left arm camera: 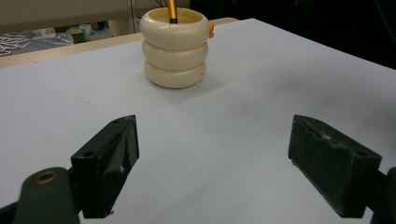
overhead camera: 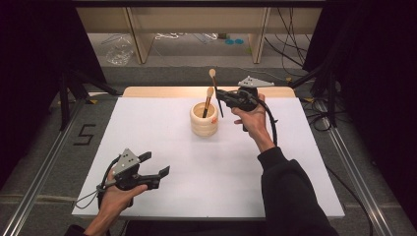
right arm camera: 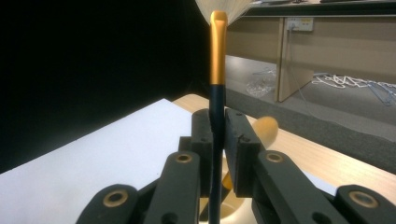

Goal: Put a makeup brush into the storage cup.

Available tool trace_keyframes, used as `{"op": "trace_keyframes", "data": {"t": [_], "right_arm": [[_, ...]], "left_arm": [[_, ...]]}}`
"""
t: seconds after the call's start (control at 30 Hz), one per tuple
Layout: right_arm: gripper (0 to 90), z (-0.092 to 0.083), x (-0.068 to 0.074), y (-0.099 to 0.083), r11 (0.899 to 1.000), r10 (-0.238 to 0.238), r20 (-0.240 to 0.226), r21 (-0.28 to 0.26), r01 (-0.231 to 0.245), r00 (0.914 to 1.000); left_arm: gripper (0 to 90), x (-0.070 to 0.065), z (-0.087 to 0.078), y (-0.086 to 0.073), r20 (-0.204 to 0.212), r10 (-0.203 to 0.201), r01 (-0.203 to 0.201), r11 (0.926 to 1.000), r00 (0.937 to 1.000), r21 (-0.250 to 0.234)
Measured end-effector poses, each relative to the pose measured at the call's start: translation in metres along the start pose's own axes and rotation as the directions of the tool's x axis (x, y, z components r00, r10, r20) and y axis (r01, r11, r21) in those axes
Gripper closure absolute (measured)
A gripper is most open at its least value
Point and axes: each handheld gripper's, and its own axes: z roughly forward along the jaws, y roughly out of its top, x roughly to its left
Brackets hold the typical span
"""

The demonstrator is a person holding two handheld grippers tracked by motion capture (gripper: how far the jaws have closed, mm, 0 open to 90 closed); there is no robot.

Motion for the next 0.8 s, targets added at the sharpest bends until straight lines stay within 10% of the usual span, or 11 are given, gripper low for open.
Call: {"op": "trace_keyframes", "data": {"t": [0.27, 0.37, 0.8], "right_arm": [[83.5, 0.014, -0.001, 0.002, 1.0, 0.014, -0.002, -0.002, -0.014, 0.9999], [83.5, 0.018, -0.001, 0.003, 1.0, 0.015, 0.0, -0.006, -0.015, 0.9999], [83.4, 0.036, -0.003, 0.003, 1.0, 0.019, 0.002, -0.015, -0.019, 0.9998]], "left_arm": [[16.1, -0.003, 0.001, -0.001, 0.039, -0.045, 0.045, 0.999, 0.9982, -0.002], [16.1, 0.0, 0.0, 0.0, -0.004, 0.006, -0.006, 1.0, 1.0, 0.003], [16.1, -0.001, 0.0, 0.0, -0.001, 0.004, -0.004, 1.0, 1.0, 0.003]]}}
